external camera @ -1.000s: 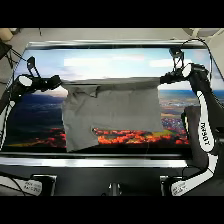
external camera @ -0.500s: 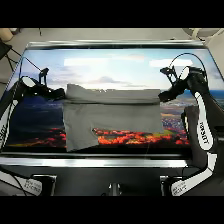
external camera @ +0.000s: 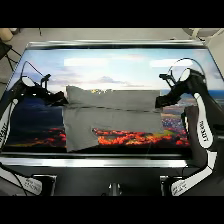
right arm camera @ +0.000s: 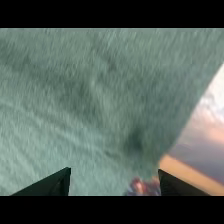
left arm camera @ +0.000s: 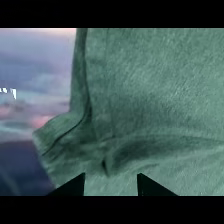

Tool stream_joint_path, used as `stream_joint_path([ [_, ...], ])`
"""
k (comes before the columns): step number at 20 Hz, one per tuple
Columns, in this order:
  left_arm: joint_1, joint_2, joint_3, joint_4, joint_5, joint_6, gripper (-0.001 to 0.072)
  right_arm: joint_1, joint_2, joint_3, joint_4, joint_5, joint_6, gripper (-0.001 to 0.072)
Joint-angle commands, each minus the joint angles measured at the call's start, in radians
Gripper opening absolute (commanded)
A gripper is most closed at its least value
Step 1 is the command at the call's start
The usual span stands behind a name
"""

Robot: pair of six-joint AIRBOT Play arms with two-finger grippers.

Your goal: Fold the shirts.

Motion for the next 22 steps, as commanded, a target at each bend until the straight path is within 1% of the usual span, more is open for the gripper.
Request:
stream_joint_path([
  [1,0.07,0.027,0.016,-0.013,-0.196,0.001,0.0514,-0.092,0.05,0.003,0.015,0.156,-0.029,0.0491],
  [2,0.086,0.05,-0.014,-0.01,-0.243,0.025,0.0562,-0.122,0.058,0.003,0.011,0.207,-0.069,0.0485],
  [3,0.097,0.087,-0.076,-0.005,-0.266,0.063,0.0562,-0.146,0.061,-0.002,0.003,0.262,-0.093,0.0485],
  [4,0.104,0.132,-0.159,-0.002,-0.252,0.081,0.0561,-0.161,0.071,-0.026,0.004,0.277,-0.091,0.0485],
  [7,0.108,0.288,-0.483,-0.016,-0.106,0.113,0.056,-0.146,0.152,-0.203,0.015,0.169,-0.092,0.0485],
  [9,0.108,0.354,-0.652,-0.063,-0.028,0.188,0.056,-0.14,0.188,-0.307,0.018,0.086,-0.1,0.0485],
  [10,0.108,0.364,-0.702,-0.083,-0.011,0.202,0.0559,-0.143,0.192,-0.336,0.006,0.074,-0.1,0.0485],
  [12,0.105,0.363,-0.747,-0.133,0.019,0.238,0.0559,-0.143,0.191,-0.36,-0.011,0.064,-0.1,0.0485],
  [15,0.089,0.363,-0.748,-0.185,0.087,0.236,0.0553,-0.143,0.192,-0.361,-0.008,0.053,-0.1,0.0486],
  [17,0.064,0.363,-0.748,-0.193,0.148,0.236,0.0549,-0.143,0.192,-0.365,-0.004,0.057,-0.111,0.0486],
  [18,0.047,0.363,-0.748,-0.193,0.169,0.235,0.0535,-0.143,0.197,-0.38,0.01,0.059,-0.12,0.0487],
  [19,0.032,0.363,-0.748,-0.192,0.184,0.225,0.05,-0.143,0.203,-0.4,0.023,0.058,-0.128,0.0489],
  [20,0.023,0.363,-0.748,-0.191,0.202,0.204,0.0351,-0.143,0.212,-0.427,0.038,0.053,-0.135,0.0491],
  [21,0.021,0.363,-0.748,-0.191,0.218,0.197,0.0241,-0.143,0.22,-0.455,0.053,0.045,-0.137,0.0498],
  [22,0.022,0.363,-0.748,-0.191,0.228,0.191,0.0229,-0.143,0.225,-0.486,0.074,0.029,-0.137,0.0527],
])
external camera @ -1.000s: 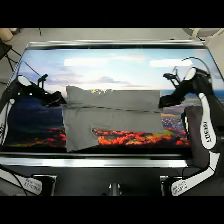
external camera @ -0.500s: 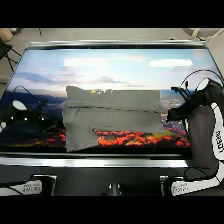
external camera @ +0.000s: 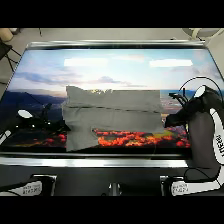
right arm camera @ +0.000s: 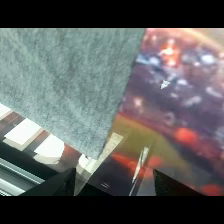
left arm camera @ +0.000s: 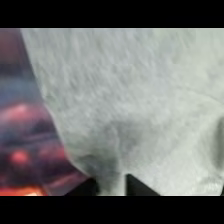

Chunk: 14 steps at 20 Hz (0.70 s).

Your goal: Fold the shirts.

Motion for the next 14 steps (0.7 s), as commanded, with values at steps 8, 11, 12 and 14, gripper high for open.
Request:
stream_joint_path([
  [8,-0.015,0.002,-0.002,-0.005,0.061,-0.01,0.0021,0.001,0.012,-0.201,0.222,-0.191,-0.007,0.0473],
  [11,-0.015,0.006,0.012,-0.005,0.062,-0.008,0.0021,0.001,-0.008,-0.202,0.259,-0.205,-0.006,0.008],
  [12,-0.015,0.015,0.028,-0.005,0.062,0.006,0.0021,0.0,-0.007,-0.188,0.254,-0.204,-0.015,0.002],
  [14,-0.015,0.054,0.082,-0.005,0.063,0.036,0.002,0.0,-0.004,-0.119,0.245,-0.17,-0.067,0.0019],
])
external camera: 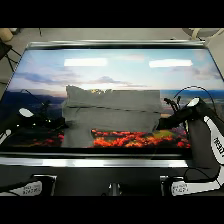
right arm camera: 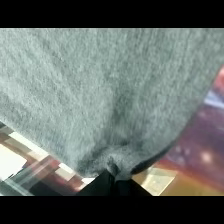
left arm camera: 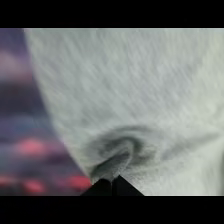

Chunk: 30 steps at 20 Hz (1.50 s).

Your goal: Fold the shirts.

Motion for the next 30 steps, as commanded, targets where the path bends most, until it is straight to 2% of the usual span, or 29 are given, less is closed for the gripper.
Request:
stream_joint_path([
  [1,0.0,0.064,0.085,-0.031,-0.021,0.032,0.0019,-0.002,0.008,0.095,0.02,0.038,-0.048,0.0018],
  [4,-0.008,0.114,0.203,-0.031,-0.029,-0.011,0.0018,0.005,0.025,0.267,0.025,0.035,-0.038,0.0017],
  [8,-0.051,0.037,0.392,-0.032,0.083,-0.048,0.0018,0.077,-0.013,0.448,-0.051,-0.135,0.007,0.0016],
  [11,-0.054,-0.139,0.58,-0.031,0.113,-0.084,0.0019,0.117,-0.134,0.566,-0.121,-0.24,0.085,0.0017],
  [13,-0.055,-0.277,0.708,-0.036,0.098,-0.109,0.0019,0.121,-0.219,0.618,-0.112,-0.271,0.124,0.0017],
  [15,-0.06,-0.395,0.805,-0.042,0.074,-0.147,0.002,0.121,-0.277,0.641,-0.091,-0.278,0.165,0.0018],
  [18,-0.061,-0.501,0.851,-0.043,0.057,-0.211,0.002,0.121,-0.327,0.641,-0.076,-0.265,0.174,0.0021],
  [19,-0.063,-0.523,0.851,-0.042,0.038,-0.245,0.0034,0.121,-0.338,0.641,-0.075,-0.257,0.183,0.0022],
  [20,-0.063,-0.537,0.851,-0.043,0.014,-0.259,0.0165,0.121,-0.343,0.641,-0.071,-0.254,0.185,0.0039],
  [21,-0.061,-0.541,0.853,-0.041,-0.012,-0.259,0.0492,0.12,-0.341,0.642,-0.069,-0.255,0.184,0.0225],
  [22,-0.05,-0.539,0.863,-0.042,-0.031,-0.257,0.0633,0.112,-0.336,0.654,-0.066,-0.24,0.159,0.0581],
  [23,-0.032,-0.532,0.887,-0.041,-0.067,-0.245,0.0623,0.096,-0.327,0.669,-0.063,-0.204,0.107,0.0703],
  [24,-0.012,-0.517,0.912,-0.041,-0.108,-0.224,0.0623,0.069,-0.311,0.676,-0.065,-0.165,0.073,0.0716],
  [26,0.009,-0.464,0.93,-0.041,-0.143,-0.183,0.0621,-0.003,-0.302,0.675,-0.043,-0.095,0.077,0.0716],
  [30,-0.031,-0.363,0.93,-0.042,-0.139,-0.162,0.0618,-0.062,-0.38,0.673,0.149,0.025,0.095,0.0715],
])
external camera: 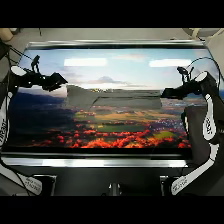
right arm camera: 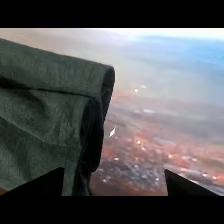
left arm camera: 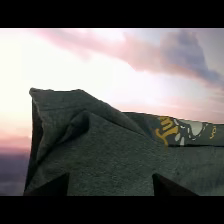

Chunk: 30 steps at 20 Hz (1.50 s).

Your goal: Fold the shirts.

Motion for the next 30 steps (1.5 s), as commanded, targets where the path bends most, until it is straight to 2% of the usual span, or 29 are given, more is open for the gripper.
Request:
stream_joint_path([
  [1,-0.042,0.067,0.01,0.0,-0.015,0.027,0.0616,-0.026,-0.065,0.003,0.19,0.121,-0.005,0.0711],
  [4,-0.127,0.069,0.01,-0.001,0.001,0.026,0.0611,0.04,-0.113,0.003,0.25,0.101,-0.003,0.0698],
  [5,-0.156,0.065,0.01,-0.001,0.001,0.026,0.061,0.064,-0.116,0.003,0.248,0.068,-0.005,0.0658],
  [6,-0.19,0.06,0.01,-0.001,0.001,0.026,0.0608,0.082,-0.114,0.004,0.253,0.034,-0.011,0.0447],
  [7,-0.222,0.053,0.01,-0.001,0.001,0.026,0.0605,0.094,-0.102,0.004,0.261,0.011,-0.007,0.0082],
  [8,-0.256,0.043,0.01,-0.001,0.003,0.026,0.0601,0.097,-0.084,0.004,0.285,-0.006,-0.013,0.0021],
  [9,-0.289,0.031,0.01,-0.001,0.013,0.017,0.0507,0.1,-0.058,0.004,0.309,-0.013,-0.048,0.002],
  [10,-0.323,0.016,0.01,-0.001,0.031,0.011,0.0218,0.1,-0.019,0.004,0.318,-0.009,-0.077,0.0019],
  [11,-0.364,-0.003,0.01,-0.002,0.071,0.011,0.002,0.1,0.023,0.004,0.317,0.0,-0.088,0.0019],
  [14,-0.471,-0.079,0.01,-0.072,0.203,-0.047,0.0022,0.107,0.161,0.004,0.316,0.094,-0.09,0.0019],
  [19,-0.586,-0.217,0.01,-0.399,0.322,-0.055,0.0022,0.168,0.36,0.004,0.301,0.237,-0.067,0.002],
  [23,-0.663,-0.294,0.01,-0.624,0.331,0.026,0.0022,0.2,0.476,0.004,0.286,0.248,-0.034,0.0021],
  [25,-0.701,-0.314,0.011,-0.674,0.334,0.029,0.0022,0.206,0.509,0.004,0.286,0.222,-0.034,0.0021],
  [27,-0.688,-0.3,0.01,-0.686,0.323,0.128,0.002,0.205,0.513,0.004,0.285,0.209,-0.034,0.002],
  [28,-0.663,-0.276,0.01,-0.667,0.323,0.161,0.0019,0.213,0.505,0.004,0.286,0.198,-0.033,0.002],
  [30,-0.579,-0.183,0.01,-0.529,0.327,0.154,0.0018,0.253,0.486,0.004,0.298,0.14,-0.03,0.002],
])
